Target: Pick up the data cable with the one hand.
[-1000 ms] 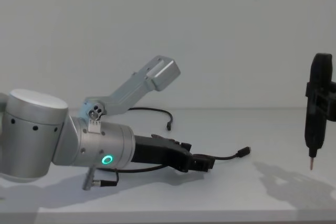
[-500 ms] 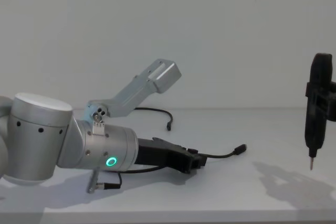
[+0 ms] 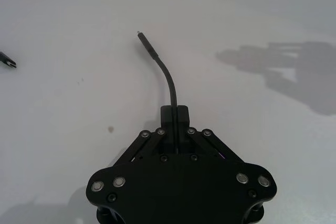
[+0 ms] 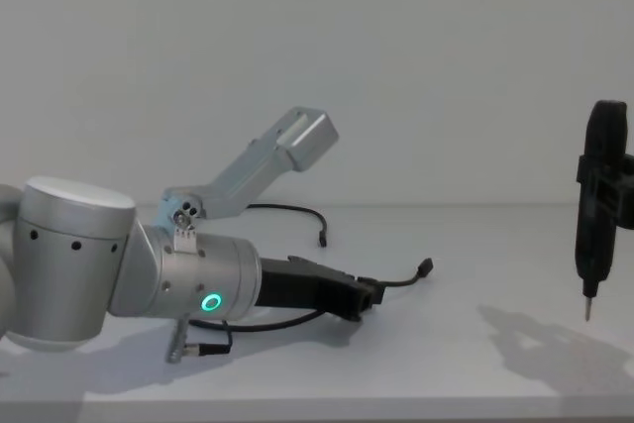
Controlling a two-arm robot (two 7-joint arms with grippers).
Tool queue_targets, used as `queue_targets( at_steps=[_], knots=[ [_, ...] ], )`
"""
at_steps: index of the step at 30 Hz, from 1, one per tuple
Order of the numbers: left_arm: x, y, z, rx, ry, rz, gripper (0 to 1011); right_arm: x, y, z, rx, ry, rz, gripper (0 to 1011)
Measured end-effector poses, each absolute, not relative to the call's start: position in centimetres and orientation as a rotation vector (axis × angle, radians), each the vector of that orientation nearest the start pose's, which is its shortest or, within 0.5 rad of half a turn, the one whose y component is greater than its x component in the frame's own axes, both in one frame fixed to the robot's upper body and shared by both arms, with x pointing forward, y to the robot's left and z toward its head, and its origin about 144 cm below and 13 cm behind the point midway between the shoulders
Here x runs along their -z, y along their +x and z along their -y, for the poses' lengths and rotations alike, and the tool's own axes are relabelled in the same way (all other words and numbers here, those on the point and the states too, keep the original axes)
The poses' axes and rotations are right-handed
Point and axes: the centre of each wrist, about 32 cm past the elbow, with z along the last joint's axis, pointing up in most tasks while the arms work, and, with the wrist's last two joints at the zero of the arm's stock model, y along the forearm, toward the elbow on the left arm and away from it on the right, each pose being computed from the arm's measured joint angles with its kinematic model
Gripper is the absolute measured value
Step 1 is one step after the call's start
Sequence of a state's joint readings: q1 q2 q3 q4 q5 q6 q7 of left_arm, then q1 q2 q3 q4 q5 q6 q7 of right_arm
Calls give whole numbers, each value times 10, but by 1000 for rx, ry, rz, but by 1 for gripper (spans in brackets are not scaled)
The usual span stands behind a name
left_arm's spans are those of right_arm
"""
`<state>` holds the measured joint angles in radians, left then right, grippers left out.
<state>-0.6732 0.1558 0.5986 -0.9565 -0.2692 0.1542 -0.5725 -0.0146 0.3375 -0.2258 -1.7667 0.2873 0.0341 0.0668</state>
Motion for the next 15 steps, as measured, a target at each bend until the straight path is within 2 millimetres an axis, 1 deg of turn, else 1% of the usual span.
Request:
queue_targets(
  at_steps=[8,11,15],
  knots=[
    [-1194,607,-156,-626,228,-54,44,-1189,443,237,1229,26,75,269],
    [-1202,601,-159,-627,185,-53,44,-1189,443,237,1230,26,75,269],
    [-1217,589,-168,-628,123,-49,44,-1189,443,237,1229,26,75,269]
  ],
)
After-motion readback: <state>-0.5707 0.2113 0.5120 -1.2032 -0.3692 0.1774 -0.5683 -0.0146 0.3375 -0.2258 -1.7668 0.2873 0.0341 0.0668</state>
